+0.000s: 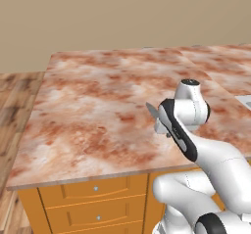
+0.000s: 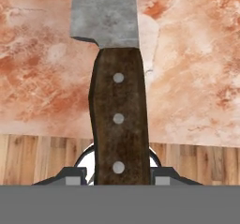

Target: Move the cutting board and knife to the sink. Then move spray from the cabinet to the counter.

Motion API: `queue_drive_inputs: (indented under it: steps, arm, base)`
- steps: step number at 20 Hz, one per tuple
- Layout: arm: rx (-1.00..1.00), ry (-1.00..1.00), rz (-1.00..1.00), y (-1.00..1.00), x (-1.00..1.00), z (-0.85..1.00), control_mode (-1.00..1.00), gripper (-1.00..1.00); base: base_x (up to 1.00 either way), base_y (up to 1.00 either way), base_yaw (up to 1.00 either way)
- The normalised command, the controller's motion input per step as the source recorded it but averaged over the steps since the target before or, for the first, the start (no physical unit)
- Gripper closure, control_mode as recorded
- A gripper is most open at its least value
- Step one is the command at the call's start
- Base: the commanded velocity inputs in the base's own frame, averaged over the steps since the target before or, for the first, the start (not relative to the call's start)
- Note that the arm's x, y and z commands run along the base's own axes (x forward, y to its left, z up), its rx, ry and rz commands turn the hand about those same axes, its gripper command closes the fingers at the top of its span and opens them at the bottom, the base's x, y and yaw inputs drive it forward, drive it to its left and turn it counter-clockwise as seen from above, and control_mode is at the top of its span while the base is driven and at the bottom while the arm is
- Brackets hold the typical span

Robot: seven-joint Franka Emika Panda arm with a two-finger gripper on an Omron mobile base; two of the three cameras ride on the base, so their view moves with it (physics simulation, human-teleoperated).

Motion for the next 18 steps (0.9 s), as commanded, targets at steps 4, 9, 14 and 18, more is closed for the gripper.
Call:
queue_drive_inputs:
  steps: [4,9,14,18]
  arm:
    - [0.00,0.00,0.00,0.00,0.00,0.00,1.00,1.00]
    - [0.00,0.00,0.00,0.00,0.00,0.00,1.00,1.00]
    - [0.00,0.00,0.00,0.00,0.00,0.00,1.00,1.00]
    - [0.00,0.00,0.00,0.00,0.00,0.00,1.00,1.00]
  base:
    - [-0.26,-0.69,0.00]
    - [-0.24,-0.98,-0.01]
    - [0.00,-1.00,0.00]
    - [0.00,-1.00,-0.01]
